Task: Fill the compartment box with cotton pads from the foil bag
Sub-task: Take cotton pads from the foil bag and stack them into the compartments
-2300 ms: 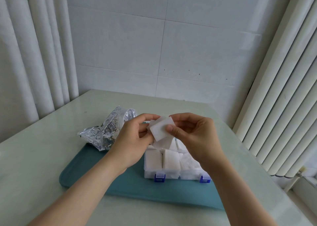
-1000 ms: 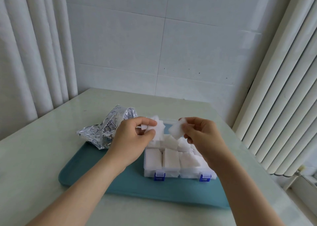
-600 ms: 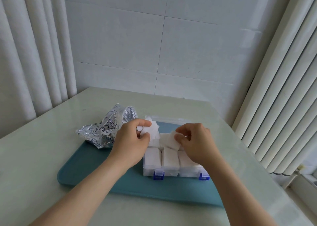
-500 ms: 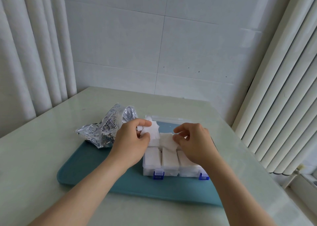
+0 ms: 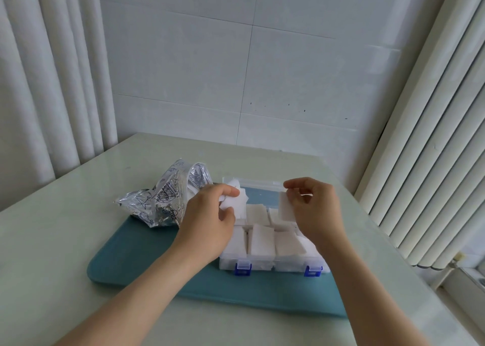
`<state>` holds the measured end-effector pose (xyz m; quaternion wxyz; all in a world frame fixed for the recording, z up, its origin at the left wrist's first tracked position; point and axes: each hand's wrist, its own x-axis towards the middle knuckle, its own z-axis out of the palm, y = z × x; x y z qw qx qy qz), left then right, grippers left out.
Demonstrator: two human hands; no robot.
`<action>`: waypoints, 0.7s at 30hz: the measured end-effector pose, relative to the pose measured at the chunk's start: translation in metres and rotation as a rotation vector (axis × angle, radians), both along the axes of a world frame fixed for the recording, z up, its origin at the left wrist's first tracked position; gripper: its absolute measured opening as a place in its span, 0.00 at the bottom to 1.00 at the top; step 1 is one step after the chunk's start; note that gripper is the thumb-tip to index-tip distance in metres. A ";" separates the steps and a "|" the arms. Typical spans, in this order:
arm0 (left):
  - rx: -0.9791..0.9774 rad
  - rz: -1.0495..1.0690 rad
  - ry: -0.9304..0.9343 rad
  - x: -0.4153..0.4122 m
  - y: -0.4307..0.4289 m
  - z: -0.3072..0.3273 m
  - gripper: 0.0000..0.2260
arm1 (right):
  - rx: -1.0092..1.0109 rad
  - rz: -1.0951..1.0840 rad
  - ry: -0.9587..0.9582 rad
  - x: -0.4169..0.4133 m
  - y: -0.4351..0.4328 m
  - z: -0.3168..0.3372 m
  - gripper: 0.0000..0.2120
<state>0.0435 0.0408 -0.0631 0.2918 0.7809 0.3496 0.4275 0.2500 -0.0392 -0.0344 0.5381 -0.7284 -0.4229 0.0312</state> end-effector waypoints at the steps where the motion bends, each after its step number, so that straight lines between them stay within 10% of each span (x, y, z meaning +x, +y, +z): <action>1: 0.029 0.001 0.002 0.001 -0.001 -0.001 0.15 | -0.016 -0.002 -0.027 -0.001 0.002 -0.001 0.11; 10: 0.192 -0.016 0.052 0.005 -0.002 -0.007 0.15 | -0.221 -0.038 -0.492 -0.007 0.008 -0.007 0.05; 21: 0.211 -0.026 0.070 0.005 -0.002 -0.009 0.15 | -0.492 0.085 -0.459 -0.023 -0.012 0.008 0.17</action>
